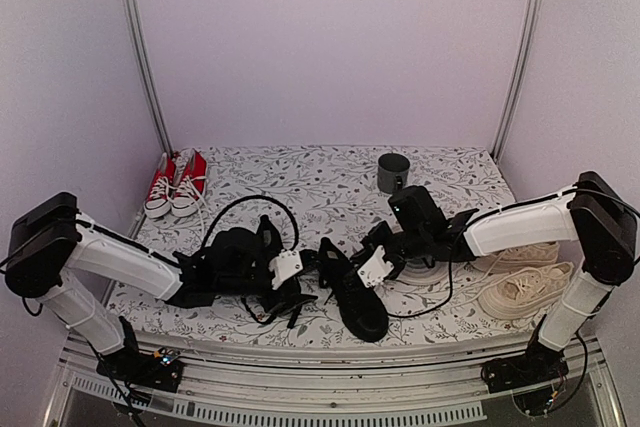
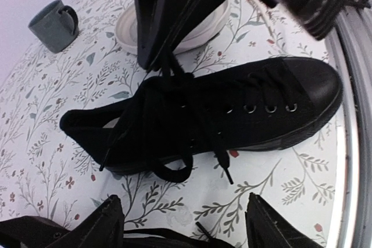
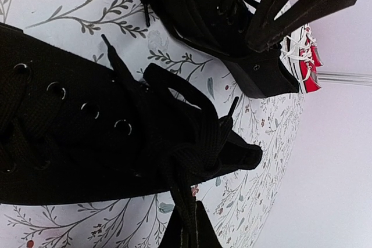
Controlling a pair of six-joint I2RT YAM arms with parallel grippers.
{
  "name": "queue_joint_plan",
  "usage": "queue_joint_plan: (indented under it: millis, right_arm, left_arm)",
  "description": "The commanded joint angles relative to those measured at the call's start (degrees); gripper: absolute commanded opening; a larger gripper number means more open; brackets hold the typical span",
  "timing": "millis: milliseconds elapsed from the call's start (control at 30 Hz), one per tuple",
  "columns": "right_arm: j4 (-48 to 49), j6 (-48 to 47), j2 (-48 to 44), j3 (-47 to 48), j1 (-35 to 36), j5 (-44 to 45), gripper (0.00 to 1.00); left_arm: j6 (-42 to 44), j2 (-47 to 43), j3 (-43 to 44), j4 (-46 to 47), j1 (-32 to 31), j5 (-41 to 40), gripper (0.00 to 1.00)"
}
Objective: Tie the shoes
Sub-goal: Tie the loops with the shoelace on the shoe.
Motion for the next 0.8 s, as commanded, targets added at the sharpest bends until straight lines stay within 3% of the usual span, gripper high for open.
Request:
queue_joint_plan:
  millis: [0,267,467,567,667,767]
  right_arm:
    - [1.2,0.9,-0.8,-1.1,0.4,0.3,0.01]
    - [1.8,1.6,-1.3,-2.2,0.6,0.3,0.01]
    - [2.9,2.9,-1.2,-2.5,0.7,0.5,0.01]
    - [3.0,3.1,-1.3,-2.9,0.8,0.8,0.01]
    - [3.4,3.5,-1.7,-3.6,1.0,0.9,0.01]
    - [3.8,4.3,-2.3,-4.5,1.2,0.8,0.01]
  left_arm:
    - [2.8,4.8,3.2,-1.5,0.3,-7.9,0.71]
    - [6.1,12.4,9.1,-2.3,0.9,-7.5,0.68]
    - [6.5,17.0,12.2,-2.9,1.0,-5.4,0.60]
    - [7.0,17.5,12.5,-2.8,1.2,-5.9,0.44]
    - [7.2,16.6,12.5,-3.0,1.6,-6.2,0.21]
    - [7.2,15.6,12.2,-3.4,2.1,-6.2,0.09]
